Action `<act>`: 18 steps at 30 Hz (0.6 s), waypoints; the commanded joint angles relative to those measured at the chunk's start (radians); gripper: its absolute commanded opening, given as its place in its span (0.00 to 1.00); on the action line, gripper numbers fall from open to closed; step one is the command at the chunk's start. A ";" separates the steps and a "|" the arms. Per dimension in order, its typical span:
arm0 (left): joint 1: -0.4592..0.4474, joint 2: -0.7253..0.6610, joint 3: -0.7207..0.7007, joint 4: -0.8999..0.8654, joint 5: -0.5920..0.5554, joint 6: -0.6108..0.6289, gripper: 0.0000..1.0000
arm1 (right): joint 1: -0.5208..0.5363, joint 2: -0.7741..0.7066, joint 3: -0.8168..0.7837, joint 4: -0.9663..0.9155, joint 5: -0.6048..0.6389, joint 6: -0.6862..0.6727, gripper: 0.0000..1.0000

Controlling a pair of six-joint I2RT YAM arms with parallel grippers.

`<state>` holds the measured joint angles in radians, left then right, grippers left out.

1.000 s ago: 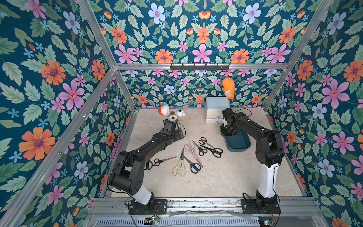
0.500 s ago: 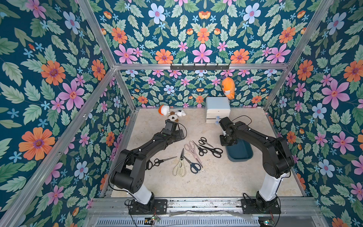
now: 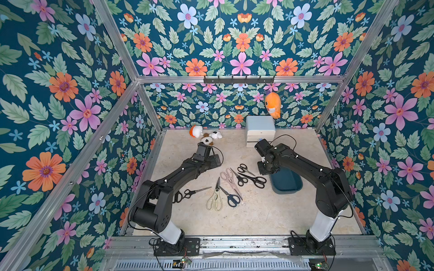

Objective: Put the scissors into the storage box
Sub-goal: Move the storage box to the center of the board, then pick up the scissors from the center of the board.

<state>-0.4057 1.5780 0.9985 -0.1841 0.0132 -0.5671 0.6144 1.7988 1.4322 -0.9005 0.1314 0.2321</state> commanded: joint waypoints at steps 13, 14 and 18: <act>0.000 -0.078 -0.068 -0.017 -0.043 -0.041 0.99 | 0.087 0.114 -0.022 0.016 -0.105 -0.123 0.26; 0.001 -0.082 -0.073 -0.015 -0.046 -0.043 0.99 | 0.086 0.122 -0.013 0.008 -0.101 -0.146 0.26; 0.000 -0.098 -0.081 -0.030 -0.059 -0.041 0.99 | 0.085 0.140 0.000 -0.023 -0.090 -0.198 0.25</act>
<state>-0.4065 1.4914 0.9188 -0.1959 -0.0219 -0.6025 0.6979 1.9312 1.4265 -0.8871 0.0277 0.0929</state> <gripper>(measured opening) 0.992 0.253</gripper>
